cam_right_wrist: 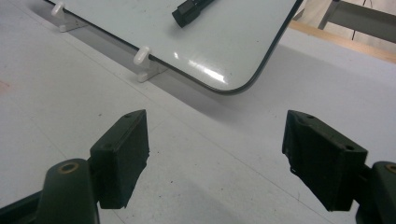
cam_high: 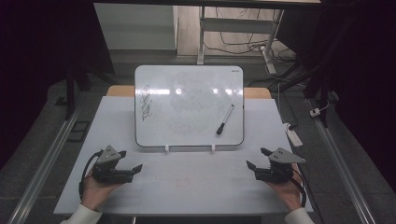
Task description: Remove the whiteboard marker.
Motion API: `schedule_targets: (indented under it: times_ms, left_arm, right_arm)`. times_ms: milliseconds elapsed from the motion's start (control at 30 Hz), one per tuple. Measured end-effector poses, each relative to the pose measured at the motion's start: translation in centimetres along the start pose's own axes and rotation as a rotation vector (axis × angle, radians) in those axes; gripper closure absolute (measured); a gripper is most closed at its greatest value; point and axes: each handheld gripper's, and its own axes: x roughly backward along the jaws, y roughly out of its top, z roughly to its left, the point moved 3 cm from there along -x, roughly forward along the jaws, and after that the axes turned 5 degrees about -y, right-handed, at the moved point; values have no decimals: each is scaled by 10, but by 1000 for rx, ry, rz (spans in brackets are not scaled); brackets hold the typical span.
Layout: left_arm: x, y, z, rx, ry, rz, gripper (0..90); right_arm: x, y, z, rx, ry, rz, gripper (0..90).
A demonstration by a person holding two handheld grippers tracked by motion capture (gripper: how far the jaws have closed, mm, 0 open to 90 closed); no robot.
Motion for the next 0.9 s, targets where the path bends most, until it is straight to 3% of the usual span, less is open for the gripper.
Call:
schedule_targets:
  times_ms: [300, 600, 900]
  left_arm:
    - [-1, -1, 1, -4, 5, 4, 171]
    - [-5, 1, 1, -18, -9, 12, 171]
    - [-7, 1, 3, -27, -13, 15, 171]
  right_arm:
    - [-1, 0, 2, 8, -11, 14, 252]
    - [-2, 4, 4, -15, -10, 15, 264]
    - [-13, 50, 11, -58, -44, -18, 295]
